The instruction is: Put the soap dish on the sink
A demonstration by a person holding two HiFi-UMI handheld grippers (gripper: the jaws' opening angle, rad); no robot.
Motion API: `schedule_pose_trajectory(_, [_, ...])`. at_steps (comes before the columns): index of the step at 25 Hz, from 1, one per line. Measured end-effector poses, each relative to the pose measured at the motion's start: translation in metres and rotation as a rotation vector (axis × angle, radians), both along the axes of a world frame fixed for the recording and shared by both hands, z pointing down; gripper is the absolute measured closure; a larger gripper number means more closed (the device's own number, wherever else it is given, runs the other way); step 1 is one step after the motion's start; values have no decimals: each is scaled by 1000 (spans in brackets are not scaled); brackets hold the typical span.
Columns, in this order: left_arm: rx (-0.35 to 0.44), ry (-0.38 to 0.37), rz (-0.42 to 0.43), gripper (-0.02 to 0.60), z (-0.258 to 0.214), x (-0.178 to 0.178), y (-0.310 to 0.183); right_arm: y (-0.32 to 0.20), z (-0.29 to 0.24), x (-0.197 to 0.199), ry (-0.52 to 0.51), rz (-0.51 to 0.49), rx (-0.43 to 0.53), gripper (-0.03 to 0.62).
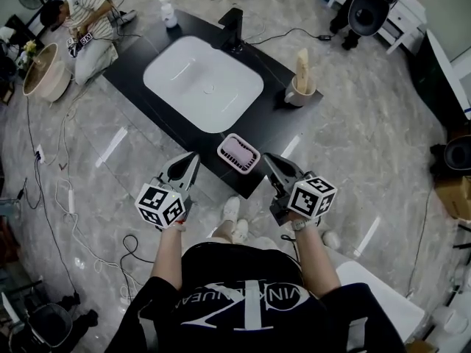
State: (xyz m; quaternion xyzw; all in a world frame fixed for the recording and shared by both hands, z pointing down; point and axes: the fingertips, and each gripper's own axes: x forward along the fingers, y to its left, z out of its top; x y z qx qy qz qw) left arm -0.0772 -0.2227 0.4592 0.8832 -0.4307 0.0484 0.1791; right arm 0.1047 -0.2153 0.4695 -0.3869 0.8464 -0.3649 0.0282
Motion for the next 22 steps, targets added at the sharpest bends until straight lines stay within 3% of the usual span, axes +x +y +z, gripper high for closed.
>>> schedule_pose_trajectory(9, [109,-13,-101,568,-42,-39,-12,-13,-47,3,196,-4,211,568])
schedule_pose_trajectory(22, [213,3,-144,568,-90,-54,-20,-22,-86,-2,228,8,316,568])
